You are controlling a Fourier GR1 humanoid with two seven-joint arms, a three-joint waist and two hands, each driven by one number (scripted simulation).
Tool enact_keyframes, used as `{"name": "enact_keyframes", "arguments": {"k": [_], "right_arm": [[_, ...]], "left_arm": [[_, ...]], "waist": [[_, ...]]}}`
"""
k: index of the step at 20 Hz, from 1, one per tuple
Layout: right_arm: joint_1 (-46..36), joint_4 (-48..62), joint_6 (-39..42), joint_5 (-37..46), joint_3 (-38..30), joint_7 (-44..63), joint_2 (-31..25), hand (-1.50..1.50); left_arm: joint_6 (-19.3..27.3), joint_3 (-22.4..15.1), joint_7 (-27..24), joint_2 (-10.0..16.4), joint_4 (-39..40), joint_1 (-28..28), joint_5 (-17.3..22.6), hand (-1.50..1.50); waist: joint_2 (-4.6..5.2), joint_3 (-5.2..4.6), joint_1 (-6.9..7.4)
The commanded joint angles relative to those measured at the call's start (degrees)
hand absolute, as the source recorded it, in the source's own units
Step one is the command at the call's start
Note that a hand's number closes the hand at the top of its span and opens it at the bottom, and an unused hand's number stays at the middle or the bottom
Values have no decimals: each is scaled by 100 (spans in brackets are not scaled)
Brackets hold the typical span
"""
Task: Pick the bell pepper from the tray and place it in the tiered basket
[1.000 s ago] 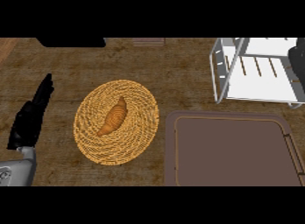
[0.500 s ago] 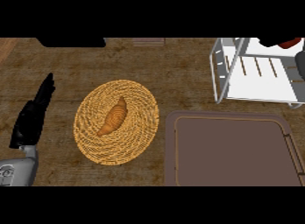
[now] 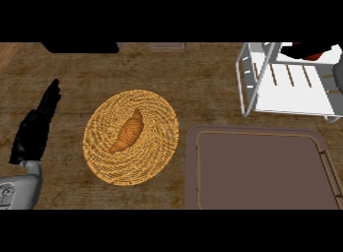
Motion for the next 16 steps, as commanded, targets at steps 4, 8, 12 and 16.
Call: {"name": "enact_keyframes", "arguments": {"k": [4,8,12,16], "right_arm": [[133,-412,-551,-559,-571,-302,-49,-150],[283,-902,-536,-742,-752,-213,-316,-150],[304,-1309,31,-1012,-1024,420,-782,-150],[1102,-1920,696,-1673,-1541,750,-1002,-150]], "left_arm": [[-51,102,-36,50,-9,134,29,0],[16,89,-551,-69,223,302,-7,0],[-100,168,-268,-11,258,58,104,0],[-144,234,75,84,0,122,133,0]], "waist": [[-6,11,-38],[-10,7,-78],[-20,6,-130],[-67,10,-246]]}}
